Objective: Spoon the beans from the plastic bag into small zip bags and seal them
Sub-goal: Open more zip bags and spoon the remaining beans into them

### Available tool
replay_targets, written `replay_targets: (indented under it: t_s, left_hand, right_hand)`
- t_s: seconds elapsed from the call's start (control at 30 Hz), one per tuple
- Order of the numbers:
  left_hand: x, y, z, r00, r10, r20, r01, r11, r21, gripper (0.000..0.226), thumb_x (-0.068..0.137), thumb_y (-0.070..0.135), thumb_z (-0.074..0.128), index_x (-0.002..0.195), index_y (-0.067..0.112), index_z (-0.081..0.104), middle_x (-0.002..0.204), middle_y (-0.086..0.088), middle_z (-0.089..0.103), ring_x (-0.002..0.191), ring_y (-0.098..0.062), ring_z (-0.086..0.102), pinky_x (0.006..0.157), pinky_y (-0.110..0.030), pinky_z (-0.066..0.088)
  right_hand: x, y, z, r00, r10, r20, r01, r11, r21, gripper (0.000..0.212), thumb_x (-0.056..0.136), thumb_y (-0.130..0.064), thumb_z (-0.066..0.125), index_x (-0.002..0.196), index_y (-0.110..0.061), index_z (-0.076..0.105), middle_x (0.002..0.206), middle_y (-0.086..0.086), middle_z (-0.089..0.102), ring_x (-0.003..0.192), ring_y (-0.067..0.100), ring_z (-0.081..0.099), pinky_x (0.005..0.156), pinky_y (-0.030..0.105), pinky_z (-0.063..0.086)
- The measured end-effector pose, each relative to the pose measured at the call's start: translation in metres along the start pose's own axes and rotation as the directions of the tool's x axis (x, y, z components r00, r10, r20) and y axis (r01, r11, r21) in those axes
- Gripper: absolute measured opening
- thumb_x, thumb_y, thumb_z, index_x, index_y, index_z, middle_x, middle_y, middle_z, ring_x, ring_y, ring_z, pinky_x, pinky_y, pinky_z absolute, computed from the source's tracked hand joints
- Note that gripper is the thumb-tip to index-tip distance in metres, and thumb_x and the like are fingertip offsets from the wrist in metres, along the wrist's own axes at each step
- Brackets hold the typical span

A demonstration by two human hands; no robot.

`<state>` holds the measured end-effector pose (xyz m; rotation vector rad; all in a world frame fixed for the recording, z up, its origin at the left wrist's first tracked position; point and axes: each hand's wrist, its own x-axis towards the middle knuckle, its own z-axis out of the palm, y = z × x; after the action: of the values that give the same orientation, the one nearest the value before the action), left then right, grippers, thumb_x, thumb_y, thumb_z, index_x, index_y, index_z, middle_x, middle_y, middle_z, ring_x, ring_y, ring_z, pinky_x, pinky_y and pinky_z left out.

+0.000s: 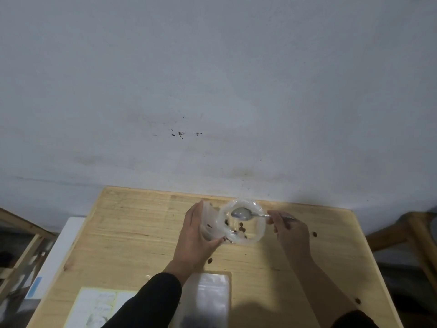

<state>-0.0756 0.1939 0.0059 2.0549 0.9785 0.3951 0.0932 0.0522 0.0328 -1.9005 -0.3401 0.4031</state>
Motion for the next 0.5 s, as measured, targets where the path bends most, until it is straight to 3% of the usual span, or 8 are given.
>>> replay_targets:
  t_s: [0.1, 0.17, 0.3, 0.5]
  left_hand:
    - [0.001, 0.001, 0.000, 1.000, 0.001, 0.012, -0.001, 1.000, 0.022, 0.109, 0.063, 0.036, 0.084, 0.148, 0.026, 0.015, 0.145, 0.014, 0.022, 0.123, 0.011, 0.015, 0.091, 0.007, 0.009]
    - [0.002, 0.001, 0.000, 1.000, 0.001, 0.010, -0.001, 1.000, 0.031, 0.108, 0.064, 0.037, 0.084, 0.147, 0.026, 0.016, 0.143, 0.015, 0.023, 0.122, 0.011, 0.015, 0.093, 0.005, 0.009]
    - [0.004, 0.001, 0.000, 1.000, -0.017, 0.014, 0.016, 0.999, 0.051, 0.108, 0.065, 0.040, 0.083, 0.148, 0.028, 0.014, 0.146, 0.014, 0.022, 0.123, 0.011, 0.014, 0.105, -0.011, 0.011]
    - [0.009, 0.001, 0.000, 0.999, -0.035, 0.025, 0.034, 0.998, 0.043, 0.109, 0.065, 0.037, 0.083, 0.148, 0.030, 0.012, 0.147, 0.015, 0.020, 0.124, 0.010, 0.014, 0.106, -0.015, 0.012]
  right_hand:
    - [-0.001, 0.012, 0.005, 1.000, 0.025, -0.007, -0.025, 0.998, -0.053, 0.016, 0.089, -0.023, 0.061, 0.078, -0.021, 0.073, 0.058, -0.020, 0.066, 0.056, -0.004, 0.056, 0.062, 0.012, 0.044]
    - [0.000, 0.017, 0.009, 0.999, 0.034, -0.013, -0.035, 0.998, -0.057, 0.015, 0.089, -0.024, 0.062, 0.080, -0.021, 0.073, 0.060, -0.019, 0.067, 0.059, -0.005, 0.058, 0.067, 0.017, 0.045]
    - [0.004, 0.019, 0.015, 1.000, 0.015, 0.007, -0.015, 0.997, -0.074, 0.022, 0.088, -0.024, 0.062, 0.069, -0.024, 0.071, 0.057, -0.013, 0.065, 0.059, 0.008, 0.057, 0.063, 0.023, 0.045]
    - [0.010, 0.022, 0.018, 0.991, 0.094, 0.092, -0.094, 0.996, -0.002, 0.017, 0.088, -0.022, 0.063, 0.078, -0.016, 0.075, 0.062, -0.005, 0.069, 0.050, 0.002, 0.050, 0.058, 0.026, 0.043]
